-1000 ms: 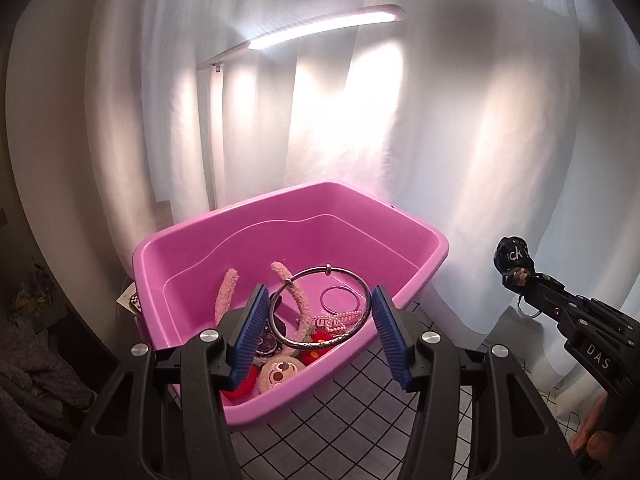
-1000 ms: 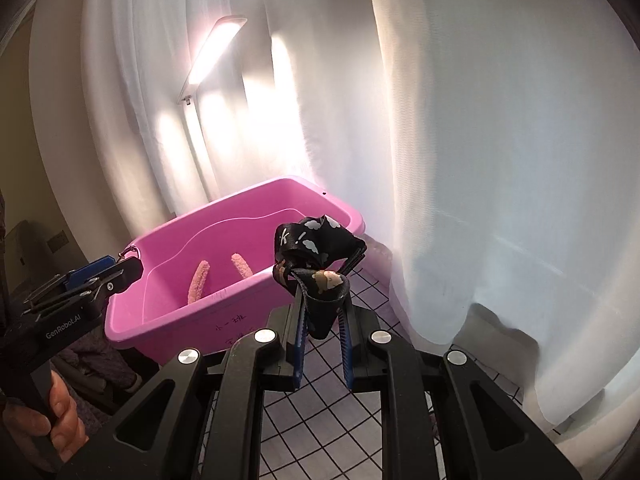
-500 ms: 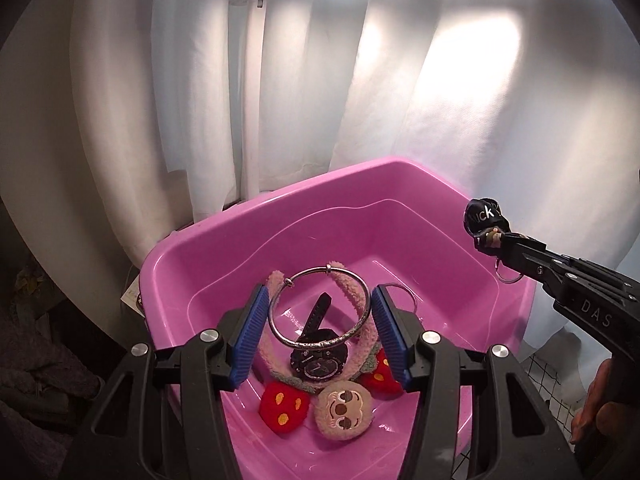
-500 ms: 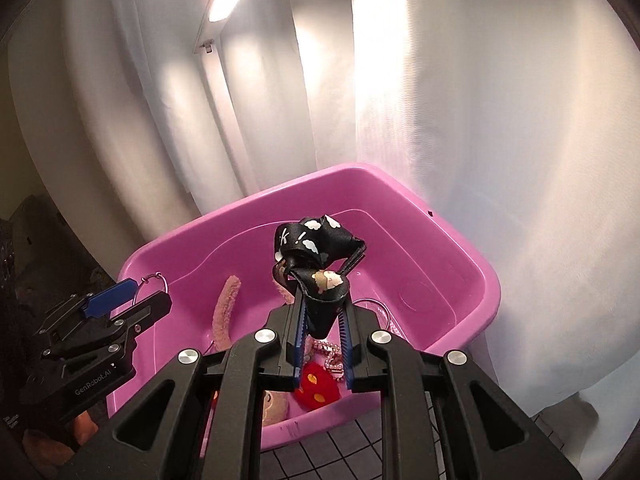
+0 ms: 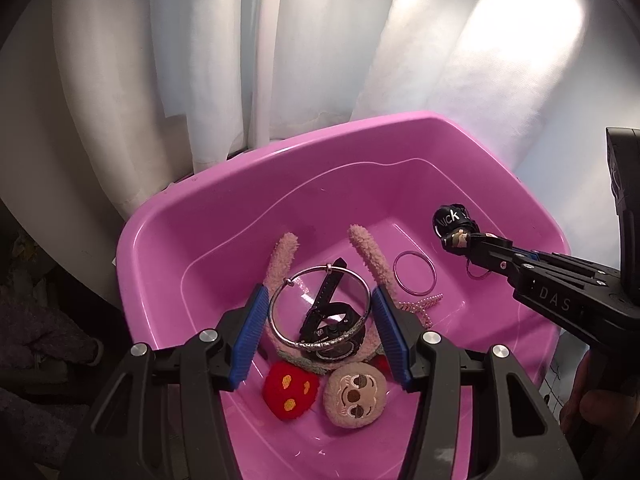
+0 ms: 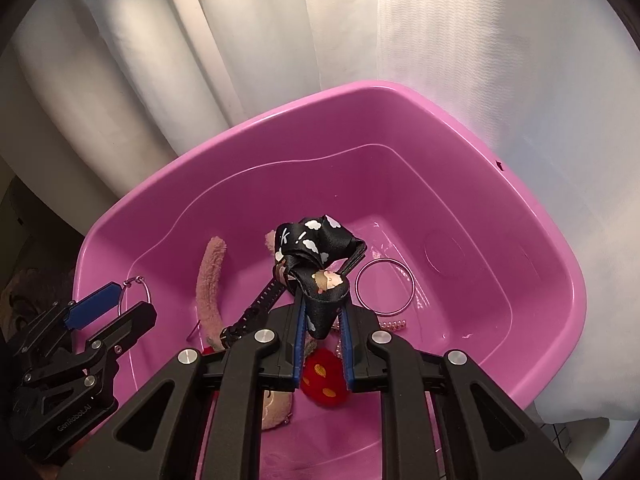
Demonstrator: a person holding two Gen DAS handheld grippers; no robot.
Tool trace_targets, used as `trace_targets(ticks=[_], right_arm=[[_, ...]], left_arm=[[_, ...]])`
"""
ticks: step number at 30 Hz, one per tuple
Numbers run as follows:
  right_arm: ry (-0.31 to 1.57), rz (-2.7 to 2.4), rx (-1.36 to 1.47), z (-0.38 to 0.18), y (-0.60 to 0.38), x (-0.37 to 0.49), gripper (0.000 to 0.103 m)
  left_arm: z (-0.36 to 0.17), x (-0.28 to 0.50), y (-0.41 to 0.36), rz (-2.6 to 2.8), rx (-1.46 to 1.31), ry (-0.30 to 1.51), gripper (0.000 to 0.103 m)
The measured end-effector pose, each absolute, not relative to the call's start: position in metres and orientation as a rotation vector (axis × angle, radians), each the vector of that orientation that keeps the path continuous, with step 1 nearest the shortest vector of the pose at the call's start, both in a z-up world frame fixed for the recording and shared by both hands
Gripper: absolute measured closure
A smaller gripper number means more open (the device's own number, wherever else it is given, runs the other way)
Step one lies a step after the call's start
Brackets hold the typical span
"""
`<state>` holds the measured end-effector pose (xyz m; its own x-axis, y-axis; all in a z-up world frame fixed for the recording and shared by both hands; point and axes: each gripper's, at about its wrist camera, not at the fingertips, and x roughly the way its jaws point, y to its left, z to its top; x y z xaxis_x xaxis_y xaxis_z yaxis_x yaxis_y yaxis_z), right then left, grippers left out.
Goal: Organize jewelry
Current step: 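Open both grippers to drop the bangle and scrunchie into the tub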
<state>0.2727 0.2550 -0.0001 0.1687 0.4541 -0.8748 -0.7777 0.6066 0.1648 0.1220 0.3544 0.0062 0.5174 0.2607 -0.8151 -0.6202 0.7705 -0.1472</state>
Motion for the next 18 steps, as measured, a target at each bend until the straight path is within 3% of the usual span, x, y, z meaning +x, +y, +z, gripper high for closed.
trace_targets(ticks=[2,4,5,18], right_arm=[[1.087,0.891,-0.382,-0.001,0.258,0.273,0.083],[1.075,0.883,-0.398,0.001,0.262,0.271,0.063],[1.065,0.88,-0.401,0.003,0.263,0.27,0.052],[1.054,0.873,-0.378,0.011,0.258,0.266,0.052]], left_arm=[[0.005,0.122,0.356,0.548,-0.464,0.89,0.041],[0.006,0.122,0.356,0.552,-0.471,0.887,0.026],[0.006,0.122,0.358,0.557,-0.468,0.884,0.024],[0.009,0.112,0.359,0.571,-0.464,0.89,0.02]])
